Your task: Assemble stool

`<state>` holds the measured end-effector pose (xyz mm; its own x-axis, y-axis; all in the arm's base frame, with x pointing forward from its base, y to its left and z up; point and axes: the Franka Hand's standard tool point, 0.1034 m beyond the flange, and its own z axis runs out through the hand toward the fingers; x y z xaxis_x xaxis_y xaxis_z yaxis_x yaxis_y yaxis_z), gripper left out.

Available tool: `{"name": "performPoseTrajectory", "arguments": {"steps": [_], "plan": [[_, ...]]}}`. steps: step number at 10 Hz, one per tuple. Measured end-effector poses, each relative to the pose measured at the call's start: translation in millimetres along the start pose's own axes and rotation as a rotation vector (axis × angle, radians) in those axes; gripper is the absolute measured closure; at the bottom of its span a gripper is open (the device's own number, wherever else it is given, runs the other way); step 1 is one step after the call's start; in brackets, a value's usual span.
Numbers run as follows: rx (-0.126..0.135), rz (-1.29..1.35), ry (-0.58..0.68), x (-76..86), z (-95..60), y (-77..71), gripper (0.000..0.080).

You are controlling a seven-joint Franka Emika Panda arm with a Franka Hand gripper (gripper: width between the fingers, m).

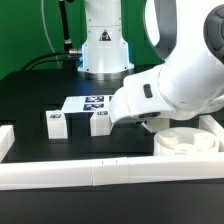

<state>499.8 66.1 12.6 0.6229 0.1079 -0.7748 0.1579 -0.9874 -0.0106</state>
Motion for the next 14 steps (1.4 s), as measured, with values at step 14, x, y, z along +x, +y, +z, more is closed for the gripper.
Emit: {"name": "performPoseTrajectory", "arguments": {"steps": [14], "plan": [[-0.017, -0.086, 0.227, -24.4, -91.6, 4.0, 0.0475]]}}
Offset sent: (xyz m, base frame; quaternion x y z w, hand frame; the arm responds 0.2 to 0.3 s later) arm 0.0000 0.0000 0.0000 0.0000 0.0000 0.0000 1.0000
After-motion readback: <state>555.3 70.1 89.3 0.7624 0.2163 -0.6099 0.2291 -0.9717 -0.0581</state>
